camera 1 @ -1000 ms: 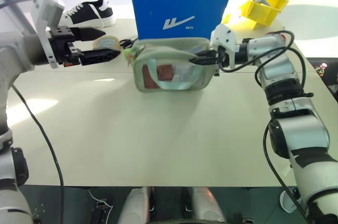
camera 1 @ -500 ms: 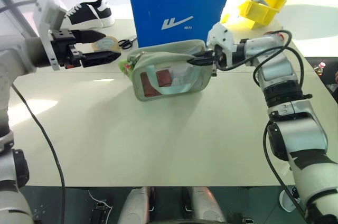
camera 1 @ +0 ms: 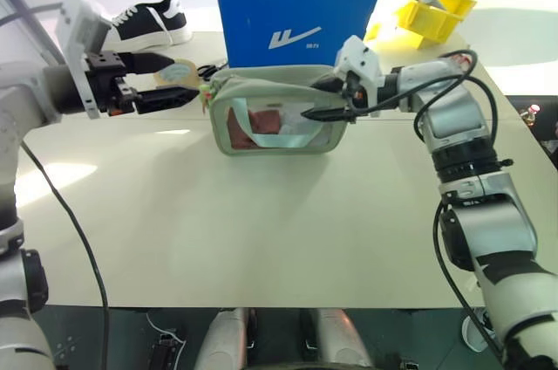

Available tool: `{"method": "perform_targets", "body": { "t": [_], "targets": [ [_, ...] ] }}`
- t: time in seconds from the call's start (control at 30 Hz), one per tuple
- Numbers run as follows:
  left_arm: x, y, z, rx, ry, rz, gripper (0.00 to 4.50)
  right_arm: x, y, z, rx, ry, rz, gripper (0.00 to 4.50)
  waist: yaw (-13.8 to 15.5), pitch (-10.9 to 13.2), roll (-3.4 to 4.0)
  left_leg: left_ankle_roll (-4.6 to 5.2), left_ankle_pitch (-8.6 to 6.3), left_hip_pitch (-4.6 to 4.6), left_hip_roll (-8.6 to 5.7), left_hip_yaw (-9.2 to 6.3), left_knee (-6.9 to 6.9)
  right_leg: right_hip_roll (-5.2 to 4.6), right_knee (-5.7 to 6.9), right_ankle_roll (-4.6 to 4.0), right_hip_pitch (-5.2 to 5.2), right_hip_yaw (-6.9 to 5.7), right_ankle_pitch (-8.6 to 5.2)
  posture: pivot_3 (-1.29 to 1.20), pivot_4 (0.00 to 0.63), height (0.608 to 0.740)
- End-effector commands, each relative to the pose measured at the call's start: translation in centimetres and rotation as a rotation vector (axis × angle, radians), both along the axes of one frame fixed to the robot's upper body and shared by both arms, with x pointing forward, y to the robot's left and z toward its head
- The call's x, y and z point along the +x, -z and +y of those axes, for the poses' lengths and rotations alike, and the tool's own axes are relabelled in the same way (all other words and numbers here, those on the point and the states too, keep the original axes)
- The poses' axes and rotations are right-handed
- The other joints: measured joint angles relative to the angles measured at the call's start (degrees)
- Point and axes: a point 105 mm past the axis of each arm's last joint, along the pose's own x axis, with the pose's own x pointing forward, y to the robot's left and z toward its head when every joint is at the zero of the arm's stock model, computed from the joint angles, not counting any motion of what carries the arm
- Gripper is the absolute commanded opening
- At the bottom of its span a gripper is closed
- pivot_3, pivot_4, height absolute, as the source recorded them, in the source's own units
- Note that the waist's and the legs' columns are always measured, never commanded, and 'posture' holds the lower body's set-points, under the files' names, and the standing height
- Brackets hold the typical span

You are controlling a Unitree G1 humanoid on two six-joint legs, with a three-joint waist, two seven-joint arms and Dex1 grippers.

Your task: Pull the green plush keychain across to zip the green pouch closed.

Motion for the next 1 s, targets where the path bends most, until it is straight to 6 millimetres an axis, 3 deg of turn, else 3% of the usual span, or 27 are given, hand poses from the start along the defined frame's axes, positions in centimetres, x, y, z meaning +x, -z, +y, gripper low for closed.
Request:
{"method": "perform_targets", "body": {
  "t": [0.03, 0.4, 0.5, 0.63, 0.87, 1.0],
  "targets": [
    [-0.4, -1.0, 0.5, 0.015, -0.017, -0.054, 4.50, -0.2, -2.7, -1.8, 0.002, 0.010, -0.093, 3.07, 0.02, 0.00, 0.00, 0.00, 0.00, 0.00, 0.00, 0.00, 0.00, 0.00, 0.00, 0.00, 0.00, 0.00, 0.00, 0.00, 0.150, 0.740],
    [0.5, -0.4, 1.7, 0.028, -0.060, -0.052, 4.50, 0.0, -2.2, -4.7, -0.002, 0.079, -0.074, 3.07, -0.16, 0.00, 0.00, 0.01, 0.00, 0.01, 0.00, 0.00, 0.00, 0.00, 0.02, 0.00, 0.00, 0.00, 0.00, 0.00, 0.150, 0.740],
    [1.4, 0.6, 1.9, 0.029, -0.072, -0.038, 4.50, 0.1, -1.8, -4.6, 0.013, 0.080, -0.060, 2.28, -0.06, 0.00, 0.00, 0.01, 0.00, 0.01, 0.00, 0.01, 0.01, 0.01, 0.02, 0.00, 0.00, 0.00, 0.00, 0.00, 0.150, 0.740],
    [2.8, 2.3, 2.1, -0.005, -0.084, 0.002, 4.50, 0.2, -1.2, -4.2, 0.017, 0.074, -0.047, 0.23, 0.12, 0.00, 0.00, 0.01, 0.00, 0.01, 0.00, 0.01, 0.04, 0.01, 0.02, 0.00, 0.02, 0.00, 0.00, 0.00, 0.150, 0.740],
    [6.1, 5.3, 1.9, -0.089, -0.157, 0.049, 4.50, -0.7, -1.0, -3.5, 0.018, 0.033, -0.021, 0.11, 0.03, -0.01, -0.01, 0.03, 0.00, 0.01, 0.00, 0.02, 0.11, 0.03, 0.13, 0.01, 0.02, 0.00, 0.00, 0.00, 0.150, 0.740],
    [8.5, 5.8, 2.3, -0.216, -0.258, 0.065, 4.50, -0.8, -0.7, -3.5, 0.019, 0.039, -0.014, 0.11, 0.16, -0.01, -0.02, 0.04, 0.01, 0.01, 0.00, 0.03, 0.18, 0.06, 0.23, 0.02, 0.00, -0.01, 0.01, 0.00, 0.150, 0.740]
  ]
}}
